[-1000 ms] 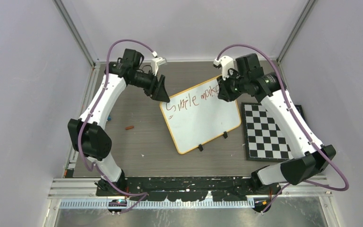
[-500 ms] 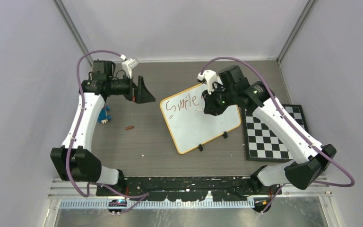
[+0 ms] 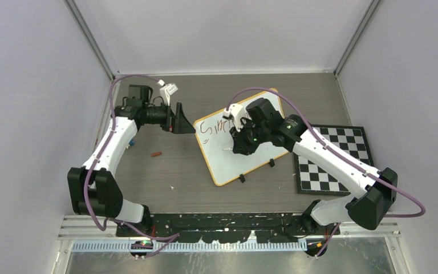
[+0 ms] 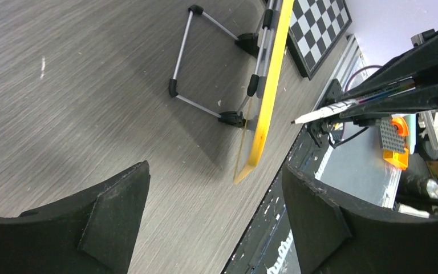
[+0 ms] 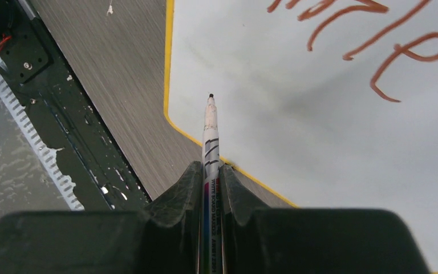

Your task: Write a sentence on the whiteboard

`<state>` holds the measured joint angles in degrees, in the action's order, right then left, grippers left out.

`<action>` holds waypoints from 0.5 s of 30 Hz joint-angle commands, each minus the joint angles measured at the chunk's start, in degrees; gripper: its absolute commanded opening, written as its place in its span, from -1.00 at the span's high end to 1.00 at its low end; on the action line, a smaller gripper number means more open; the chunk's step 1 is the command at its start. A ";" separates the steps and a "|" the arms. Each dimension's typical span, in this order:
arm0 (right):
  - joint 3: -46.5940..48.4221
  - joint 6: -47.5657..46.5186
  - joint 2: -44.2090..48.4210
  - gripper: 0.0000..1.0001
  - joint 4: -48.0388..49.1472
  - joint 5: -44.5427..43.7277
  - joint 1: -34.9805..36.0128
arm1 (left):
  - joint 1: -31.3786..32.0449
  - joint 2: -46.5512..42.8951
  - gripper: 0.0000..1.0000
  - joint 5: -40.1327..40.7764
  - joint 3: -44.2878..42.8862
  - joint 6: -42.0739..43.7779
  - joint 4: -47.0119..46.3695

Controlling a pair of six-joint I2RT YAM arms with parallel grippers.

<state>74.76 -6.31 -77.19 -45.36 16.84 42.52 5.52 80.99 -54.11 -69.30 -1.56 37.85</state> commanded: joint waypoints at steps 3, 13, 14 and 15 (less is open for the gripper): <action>-1.83 -0.70 0.77 1.00 7.98 -3.09 3.66 | 3.54 2.81 -0.66 -0.41 -2.48 -0.57 -3.96; -4.72 -4.81 -1.34 0.99 11.53 -11.28 9.90 | 5.29 6.54 -0.19 -0.41 -4.47 -0.64 -4.00; -5.07 -5.17 -1.28 0.99 11.79 -11.77 10.08 | 5.29 6.62 -0.14 -0.26 -4.50 -0.57 -4.01; -5.33 -5.42 -1.36 1.00 11.98 -12.27 10.32 | 5.34 6.77 -0.07 0.11 -4.48 -0.51 -4.01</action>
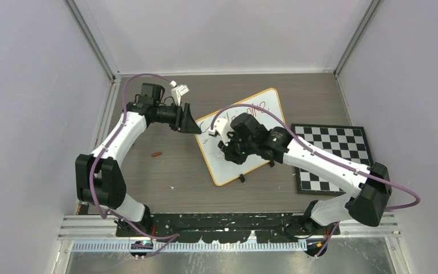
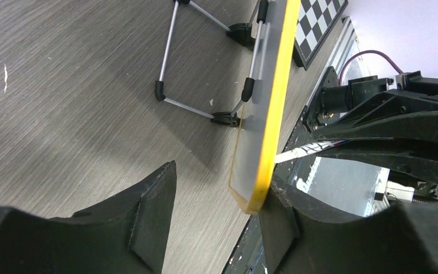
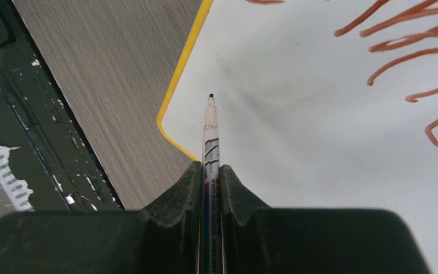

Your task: Write a sentence on the whiteboard

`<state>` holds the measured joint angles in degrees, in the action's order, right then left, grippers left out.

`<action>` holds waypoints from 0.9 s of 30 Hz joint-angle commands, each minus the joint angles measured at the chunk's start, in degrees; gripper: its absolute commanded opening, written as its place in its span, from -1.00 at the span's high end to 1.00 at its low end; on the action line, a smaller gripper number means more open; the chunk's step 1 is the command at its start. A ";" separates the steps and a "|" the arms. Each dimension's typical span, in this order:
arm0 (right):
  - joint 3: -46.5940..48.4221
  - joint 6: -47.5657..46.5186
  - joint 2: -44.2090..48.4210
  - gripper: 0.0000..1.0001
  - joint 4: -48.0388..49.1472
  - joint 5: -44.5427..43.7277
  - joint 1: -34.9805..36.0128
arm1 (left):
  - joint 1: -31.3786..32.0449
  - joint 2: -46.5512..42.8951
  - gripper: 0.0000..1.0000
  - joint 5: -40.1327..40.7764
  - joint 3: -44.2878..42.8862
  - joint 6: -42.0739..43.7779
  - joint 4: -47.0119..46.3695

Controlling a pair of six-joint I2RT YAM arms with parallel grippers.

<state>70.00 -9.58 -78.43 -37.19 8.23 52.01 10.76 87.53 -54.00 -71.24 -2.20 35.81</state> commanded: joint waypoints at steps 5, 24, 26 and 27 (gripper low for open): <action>-1.48 -2.37 -0.42 1.00 4.88 -5.61 1.16 | 0.18 0.59 0.24 0.48 -2.20 0.73 -1.74; -1.08 -3.20 -1.99 1.00 5.45 -12.24 1.13 | 0.66 0.84 1.00 0.81 -3.02 3.79 0.40; -1.13 -3.39 -1.46 0.99 5.30 -13.00 1.08 | 0.66 0.81 1.00 0.81 -3.04 3.91 0.46; -1.17 -3.42 -1.20 1.00 5.31 -13.44 1.01 | 0.66 0.89 1.00 0.82 -3.16 3.90 0.49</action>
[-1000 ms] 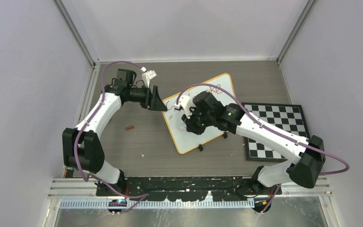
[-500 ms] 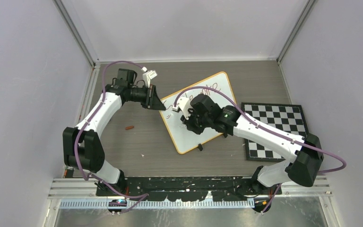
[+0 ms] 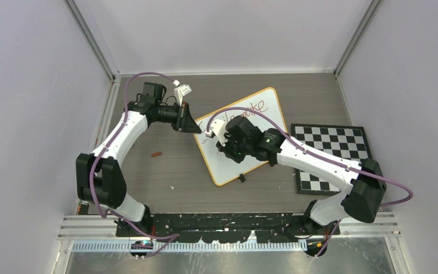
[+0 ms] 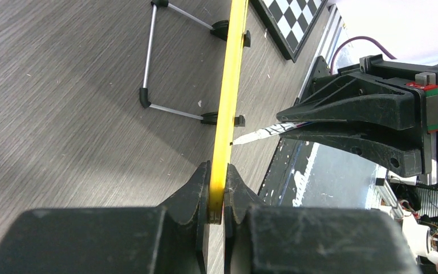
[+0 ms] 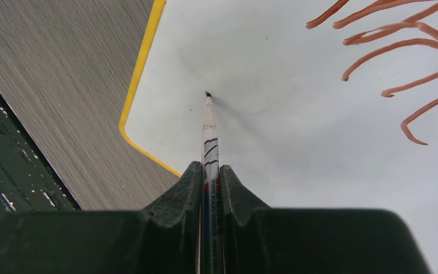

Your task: Write a sentence on the whiteboard

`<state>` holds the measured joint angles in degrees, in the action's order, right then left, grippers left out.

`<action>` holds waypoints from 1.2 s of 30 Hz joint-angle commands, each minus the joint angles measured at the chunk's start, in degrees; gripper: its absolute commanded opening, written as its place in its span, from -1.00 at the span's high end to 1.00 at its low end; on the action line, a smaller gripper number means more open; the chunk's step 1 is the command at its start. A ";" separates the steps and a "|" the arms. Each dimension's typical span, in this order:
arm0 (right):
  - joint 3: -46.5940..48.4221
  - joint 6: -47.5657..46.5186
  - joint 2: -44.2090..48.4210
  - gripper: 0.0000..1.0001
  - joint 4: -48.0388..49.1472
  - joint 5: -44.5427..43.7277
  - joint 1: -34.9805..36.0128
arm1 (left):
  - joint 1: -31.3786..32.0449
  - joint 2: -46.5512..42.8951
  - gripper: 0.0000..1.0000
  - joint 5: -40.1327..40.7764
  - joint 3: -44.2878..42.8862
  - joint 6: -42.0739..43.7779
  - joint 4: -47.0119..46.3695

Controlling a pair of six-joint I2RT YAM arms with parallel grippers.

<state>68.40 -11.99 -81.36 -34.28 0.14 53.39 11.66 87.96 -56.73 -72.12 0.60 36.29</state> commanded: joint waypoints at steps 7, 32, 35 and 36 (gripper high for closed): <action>0.72 -0.80 2.12 0.99 1.81 -5.62 -1.27 | -0.10 0.50 1.00 3.64 -2.69 1.32 0.35; -2.66 -0.75 2.43 0.99 -2.06 1.83 0.01 | 0.04 0.42 1.00 3.86 -3.25 1.95 1.09; -2.64 -1.55 2.39 0.99 -3.19 2.43 0.48 | 0.03 0.45 1.00 3.91 -3.12 1.99 1.10; -2.39 -1.77 2.29 0.99 -3.56 2.41 0.57 | 0.03 0.41 1.00 3.91 -3.16 2.02 1.08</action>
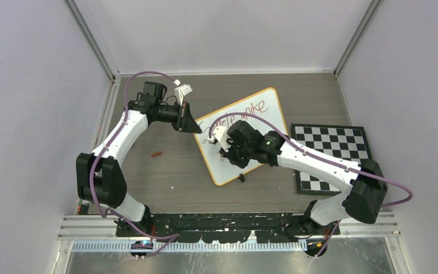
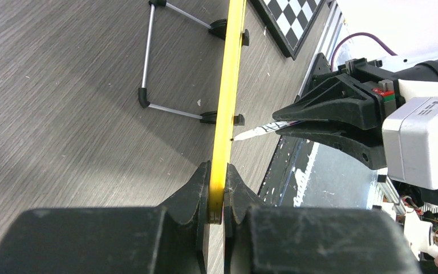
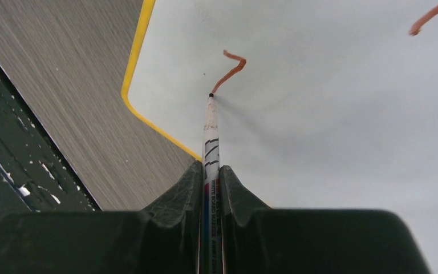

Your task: Write a sentence on the whiteboard

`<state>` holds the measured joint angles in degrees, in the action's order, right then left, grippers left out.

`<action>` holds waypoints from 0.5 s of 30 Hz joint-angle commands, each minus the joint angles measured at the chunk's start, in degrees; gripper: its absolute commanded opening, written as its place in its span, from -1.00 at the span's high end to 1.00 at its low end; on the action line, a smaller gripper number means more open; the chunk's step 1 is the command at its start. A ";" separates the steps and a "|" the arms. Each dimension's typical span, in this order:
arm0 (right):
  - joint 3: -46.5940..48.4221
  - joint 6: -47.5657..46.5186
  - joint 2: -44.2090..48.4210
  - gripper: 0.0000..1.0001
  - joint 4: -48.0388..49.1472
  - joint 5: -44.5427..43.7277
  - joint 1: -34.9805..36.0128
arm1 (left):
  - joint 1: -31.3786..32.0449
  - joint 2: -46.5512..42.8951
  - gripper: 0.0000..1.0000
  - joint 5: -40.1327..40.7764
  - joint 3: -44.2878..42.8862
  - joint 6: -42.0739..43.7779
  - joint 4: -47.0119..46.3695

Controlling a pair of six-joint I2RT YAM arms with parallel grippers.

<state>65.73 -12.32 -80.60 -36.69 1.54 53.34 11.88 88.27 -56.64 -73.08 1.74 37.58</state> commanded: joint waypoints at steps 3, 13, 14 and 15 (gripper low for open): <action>1.79 -1.72 1.45 0.99 -1.83 0.83 0.66 | -0.19 0.10 1.00 3.82 -2.34 0.90 -0.13; 9.16 -0.37 2.38 0.99 -1.71 -0.72 0.59 | -0.14 -0.49 1.00 3.64 -2.26 0.90 0.07; 9.24 -0.12 2.13 0.99 -1.08 -1.25 0.60 | -0.15 -0.57 1.00 3.58 -2.28 0.86 0.06; 9.38 -0.05 1.77 0.99 -0.69 -1.35 0.62 | -0.18 -0.58 1.00 3.64 -2.27 0.84 0.11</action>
<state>72.25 -13.17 -80.40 -39.64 1.56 53.65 11.97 88.27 -56.66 -73.30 1.91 37.98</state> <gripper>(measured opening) 0.194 0.089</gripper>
